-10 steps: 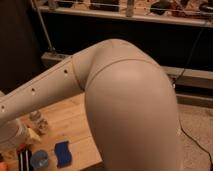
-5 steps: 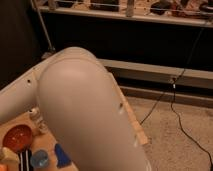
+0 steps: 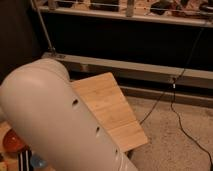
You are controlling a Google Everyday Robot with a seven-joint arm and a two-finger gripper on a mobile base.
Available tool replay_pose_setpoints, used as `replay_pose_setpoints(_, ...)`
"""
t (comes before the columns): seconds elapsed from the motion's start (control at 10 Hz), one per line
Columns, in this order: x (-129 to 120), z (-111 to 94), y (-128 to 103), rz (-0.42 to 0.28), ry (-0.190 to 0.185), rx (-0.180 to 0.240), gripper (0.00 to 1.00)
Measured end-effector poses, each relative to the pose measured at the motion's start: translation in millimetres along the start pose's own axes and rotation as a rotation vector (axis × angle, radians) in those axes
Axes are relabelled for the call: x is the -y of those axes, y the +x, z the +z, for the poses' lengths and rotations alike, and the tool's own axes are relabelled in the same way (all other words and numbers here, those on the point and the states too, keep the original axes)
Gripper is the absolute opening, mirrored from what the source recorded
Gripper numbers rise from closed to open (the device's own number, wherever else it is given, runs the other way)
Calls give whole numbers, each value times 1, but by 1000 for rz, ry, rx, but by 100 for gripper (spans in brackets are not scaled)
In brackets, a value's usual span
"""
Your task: Place the pepper on the white sponge
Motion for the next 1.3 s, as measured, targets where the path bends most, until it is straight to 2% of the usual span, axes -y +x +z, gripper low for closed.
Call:
replay_pose_setpoints(0.2,-15,17,-11,-15,-17,16,65)
replay_pose_setpoints(0.4,-29,27,-21,-62,-38,63,65)
replay_pose_setpoints(0.6,-36,35,-28,-99,-37,109,65)
replay_pose_setpoints(0.7,-35,41,-29,-116,-19,130,65)
replay_pose_setpoints(0.9,-33,48,-27,-120,1,137,65)
replay_pose_setpoints(1.3,-32,48,-28,-119,4,138,65)
